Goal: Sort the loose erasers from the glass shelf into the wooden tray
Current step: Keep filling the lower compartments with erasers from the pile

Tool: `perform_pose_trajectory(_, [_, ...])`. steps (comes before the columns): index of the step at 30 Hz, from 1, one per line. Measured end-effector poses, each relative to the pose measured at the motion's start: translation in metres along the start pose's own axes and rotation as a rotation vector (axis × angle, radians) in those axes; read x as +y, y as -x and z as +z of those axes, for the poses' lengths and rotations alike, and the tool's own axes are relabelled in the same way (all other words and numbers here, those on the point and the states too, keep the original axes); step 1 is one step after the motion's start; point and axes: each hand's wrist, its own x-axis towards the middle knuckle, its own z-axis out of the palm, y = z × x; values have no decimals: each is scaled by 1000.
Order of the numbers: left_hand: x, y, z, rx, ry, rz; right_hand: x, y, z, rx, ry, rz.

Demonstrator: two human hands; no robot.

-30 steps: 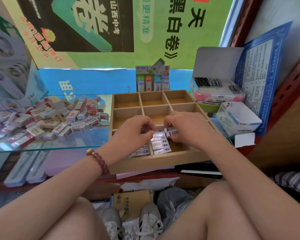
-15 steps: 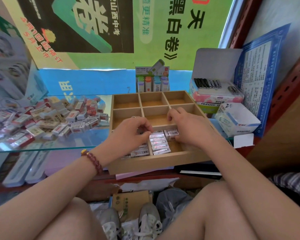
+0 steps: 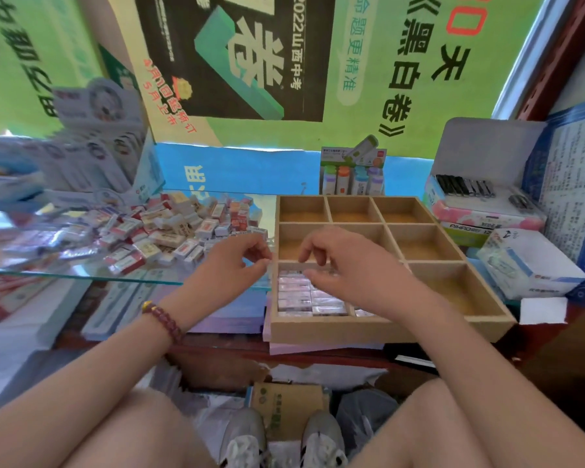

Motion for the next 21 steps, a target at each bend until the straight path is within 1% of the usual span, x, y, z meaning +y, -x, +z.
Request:
perform_pose_trajectory(4, [-45,13,-24,122,-163,-177,-23,-37,21,-22,-11,-78])
perform_pose_trajectory(6, [-56,19,-32,129,-221,-241,-28,-61,35,6,48,-65])
perform_pose_trajectory(8, [-60,22,-36,111,-241,-241,-29,-82,51,37,169,-45])
perform_pose_trajectory(10, [-62,25,-37,103,-225,-229,-29,-98,68,50,333,-48])
perform_pose_trajectory(12, [-64,28,-38,106,-194,-233,-28,-110,80,32,434,-41])
perform_pose_trajectory(16, [-71,29,-42,163,-121,-254,-31,-126,92,-18,465,11])
perform_pose_trajectory(21, [-73,26,-43,277,-14,-248,-44,-135,103,49,558,98])
